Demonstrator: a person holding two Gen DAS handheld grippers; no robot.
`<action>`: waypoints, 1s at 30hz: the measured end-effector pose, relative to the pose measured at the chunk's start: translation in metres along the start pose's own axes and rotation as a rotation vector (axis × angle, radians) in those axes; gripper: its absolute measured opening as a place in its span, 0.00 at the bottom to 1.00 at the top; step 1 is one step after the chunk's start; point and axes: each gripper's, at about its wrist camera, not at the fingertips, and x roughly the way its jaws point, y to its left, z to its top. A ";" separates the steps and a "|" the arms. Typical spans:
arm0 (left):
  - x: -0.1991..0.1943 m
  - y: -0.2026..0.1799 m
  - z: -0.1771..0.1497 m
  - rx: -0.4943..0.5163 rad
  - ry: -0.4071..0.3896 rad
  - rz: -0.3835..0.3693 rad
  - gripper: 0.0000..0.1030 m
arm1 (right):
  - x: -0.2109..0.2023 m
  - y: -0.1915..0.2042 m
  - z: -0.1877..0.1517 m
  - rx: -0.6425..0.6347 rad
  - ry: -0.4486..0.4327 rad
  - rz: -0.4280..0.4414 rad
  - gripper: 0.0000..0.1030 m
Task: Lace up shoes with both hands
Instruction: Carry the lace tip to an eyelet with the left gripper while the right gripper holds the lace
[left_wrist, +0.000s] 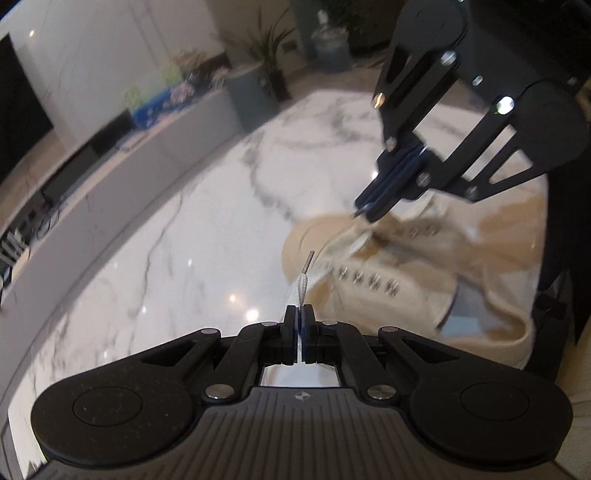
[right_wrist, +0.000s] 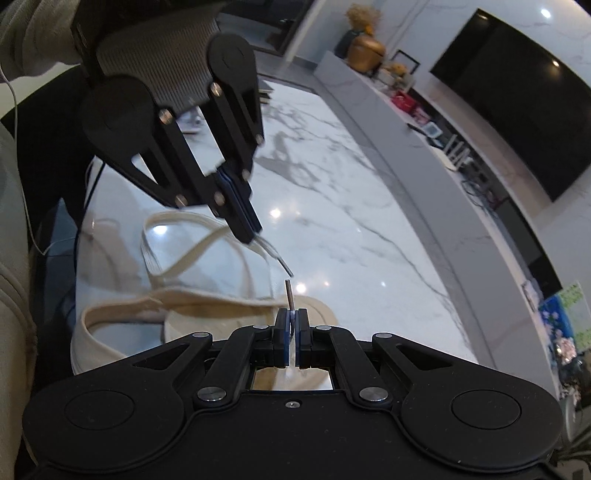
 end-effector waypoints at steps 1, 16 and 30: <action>0.003 0.002 -0.003 -0.011 0.014 0.003 0.01 | 0.002 0.000 0.001 0.001 0.002 0.004 0.01; -0.034 -0.004 0.006 -0.008 -0.181 -0.179 0.01 | 0.027 -0.019 -0.009 0.046 0.098 0.018 0.01; 0.003 -0.047 0.034 0.050 -0.193 -0.207 0.02 | 0.011 -0.032 -0.007 0.028 0.085 0.060 0.01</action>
